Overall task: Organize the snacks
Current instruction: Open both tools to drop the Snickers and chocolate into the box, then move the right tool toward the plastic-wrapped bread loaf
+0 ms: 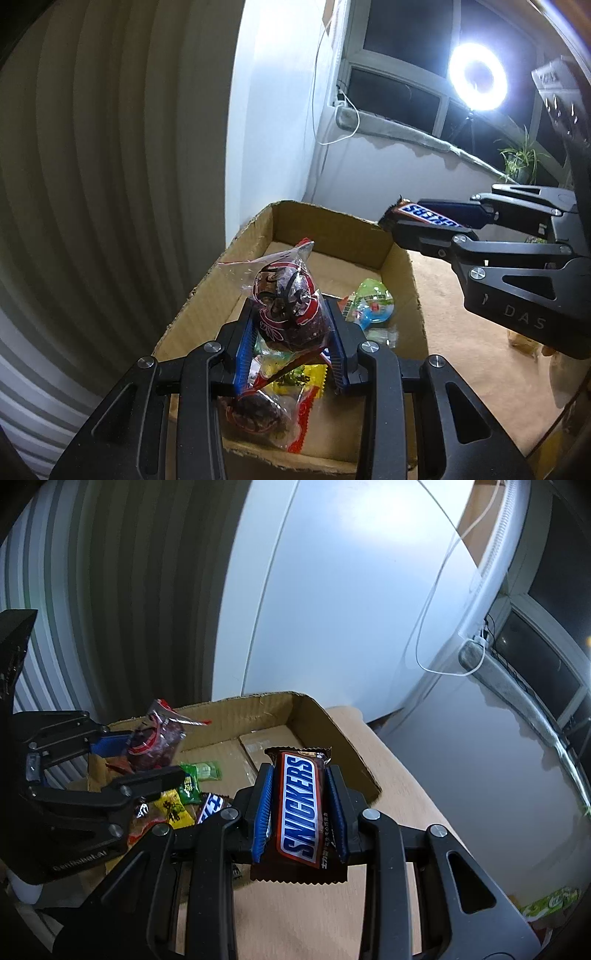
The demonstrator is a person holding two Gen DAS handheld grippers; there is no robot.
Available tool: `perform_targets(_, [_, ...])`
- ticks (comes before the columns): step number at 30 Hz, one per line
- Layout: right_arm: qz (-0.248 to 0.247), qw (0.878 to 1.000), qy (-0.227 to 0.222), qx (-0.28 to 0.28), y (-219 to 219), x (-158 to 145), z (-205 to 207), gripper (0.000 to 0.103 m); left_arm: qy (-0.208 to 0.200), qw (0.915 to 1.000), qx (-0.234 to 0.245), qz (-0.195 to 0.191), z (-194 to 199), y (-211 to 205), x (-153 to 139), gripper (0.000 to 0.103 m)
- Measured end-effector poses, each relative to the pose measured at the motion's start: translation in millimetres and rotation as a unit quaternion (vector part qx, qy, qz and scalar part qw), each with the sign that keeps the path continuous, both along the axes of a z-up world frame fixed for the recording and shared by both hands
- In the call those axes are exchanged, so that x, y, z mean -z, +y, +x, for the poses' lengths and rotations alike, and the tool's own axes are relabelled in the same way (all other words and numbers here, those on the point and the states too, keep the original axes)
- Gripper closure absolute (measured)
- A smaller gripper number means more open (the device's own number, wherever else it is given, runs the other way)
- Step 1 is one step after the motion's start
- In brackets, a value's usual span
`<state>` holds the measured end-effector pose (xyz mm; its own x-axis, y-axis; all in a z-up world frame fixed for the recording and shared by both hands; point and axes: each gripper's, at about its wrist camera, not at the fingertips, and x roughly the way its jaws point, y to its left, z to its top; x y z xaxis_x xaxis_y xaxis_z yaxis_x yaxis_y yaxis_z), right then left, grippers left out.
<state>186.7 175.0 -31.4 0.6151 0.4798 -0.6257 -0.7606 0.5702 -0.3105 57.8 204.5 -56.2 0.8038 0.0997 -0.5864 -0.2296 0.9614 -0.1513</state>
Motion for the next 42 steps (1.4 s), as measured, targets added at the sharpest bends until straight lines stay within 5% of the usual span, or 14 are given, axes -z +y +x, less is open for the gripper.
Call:
perform_targets(11, [0.002, 1.000, -0.003, -0.009, 9.9, 7.1, 10.5, 0.073, 0.030, 0.9995, 0.007, -0.009, 13.9, 1.1, 14.5, 0.066])
perform_targets(13, [0.002, 1.000, -0.009, -0.006, 10.9, 7.7, 10.7, 0.067, 0.039, 0.9992, 0.005, -0.010, 14.5, 1.8, 16.6, 0.046])
perform_targets(15, [-0.008, 1.000, -0.027, 0.004, 11.7, 8.8, 7.9, 0.046, 0.036, 0.9993, -0.004, 0.005, 10.9, -0.1, 14.7, 0.026])
perform_targets(23, [-0.035, 0.994, -0.092, 0.042, 11.1, -1.1, -11.6, 0.039, 0.034, 0.9990, -0.017, 0.026, -0.5, -1.9, 6.8, 0.025])
perform_targets(25, [-0.028, 0.995, -0.092, 0.041, 8.1, -4.4, -16.6, 0.029, 0.031, 0.9990, -0.015, 0.028, -4.1, -1.9, 6.4, 0.025])
perform_targets(42, [0.000, 0.991, -0.109, 0.075, -44.2, -23.4, -59.0, 0.028, 0.008, 0.9981, 0.011, 0.060, -20.4, -42.7, -21.9, 0.025])
